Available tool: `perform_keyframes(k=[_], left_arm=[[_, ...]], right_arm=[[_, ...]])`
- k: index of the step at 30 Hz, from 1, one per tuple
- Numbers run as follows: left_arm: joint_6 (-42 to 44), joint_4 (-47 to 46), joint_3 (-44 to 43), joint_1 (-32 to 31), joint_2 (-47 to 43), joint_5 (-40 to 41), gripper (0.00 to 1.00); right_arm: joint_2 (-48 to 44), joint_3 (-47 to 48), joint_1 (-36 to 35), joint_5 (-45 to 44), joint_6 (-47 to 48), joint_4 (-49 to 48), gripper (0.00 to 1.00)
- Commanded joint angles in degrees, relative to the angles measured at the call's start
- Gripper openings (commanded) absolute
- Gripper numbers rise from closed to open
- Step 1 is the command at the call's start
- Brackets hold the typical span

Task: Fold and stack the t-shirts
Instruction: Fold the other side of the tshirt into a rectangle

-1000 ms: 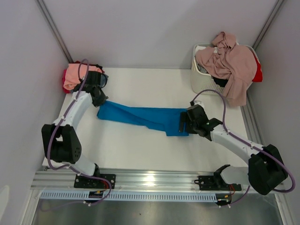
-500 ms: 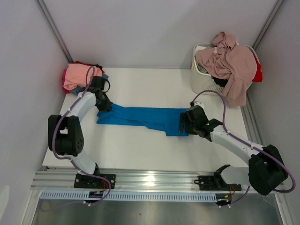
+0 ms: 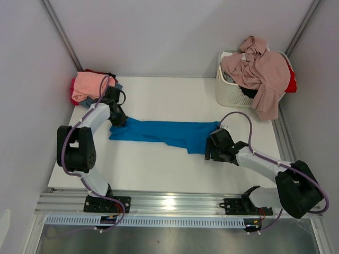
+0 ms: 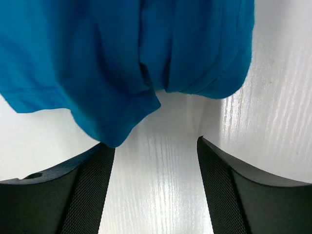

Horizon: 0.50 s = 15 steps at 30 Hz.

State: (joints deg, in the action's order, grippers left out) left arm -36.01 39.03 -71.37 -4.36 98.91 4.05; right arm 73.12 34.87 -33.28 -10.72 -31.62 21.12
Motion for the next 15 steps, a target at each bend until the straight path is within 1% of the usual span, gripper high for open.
perform_keyframes(k=[1,6,7,9,10,12,13,15], left_arm=[[1.47,-0.79,-2.54,0.23,-0.12,-0.45,0.03],[1.82,-0.62,-2.98,0.23,-0.04,-0.63,0.01],[1.82,-0.70,-2.89,0.23,-0.04,-0.71,0.01],[1.73,-0.79,-2.89,0.23,-0.04,-0.89,0.01],[1.73,-0.88,-2.81,0.23,-0.04,-0.98,0.01],[1.82,-0.97,-2.54,0.23,-0.12,-1.07,0.01],[1.82,-1.06,-2.54,0.23,-0.12,-1.07,0.01],[1.82,-1.23,-2.28,0.23,-0.21,-1.15,0.01]], right_arm=[[1.23,-0.51,-0.30,0.09,-1.34,-4.25,0.71],[1.41,-0.42,-0.38,0.44,-1.17,-6.36,0.58],[1.58,-0.42,-0.38,0.52,-1.17,-6.71,0.52],[1.76,-0.51,-0.30,0.61,-0.82,-7.59,0.45],[2.20,-0.51,-0.30,0.61,-0.73,-7.76,0.40],[2.64,-0.51,-0.38,0.61,-0.20,-8.55,0.36],[3.34,-0.77,-0.38,0.53,0.06,-8.99,0.32],[4.13,-0.42,-0.38,0.17,0.76,-9.70,0.31]])
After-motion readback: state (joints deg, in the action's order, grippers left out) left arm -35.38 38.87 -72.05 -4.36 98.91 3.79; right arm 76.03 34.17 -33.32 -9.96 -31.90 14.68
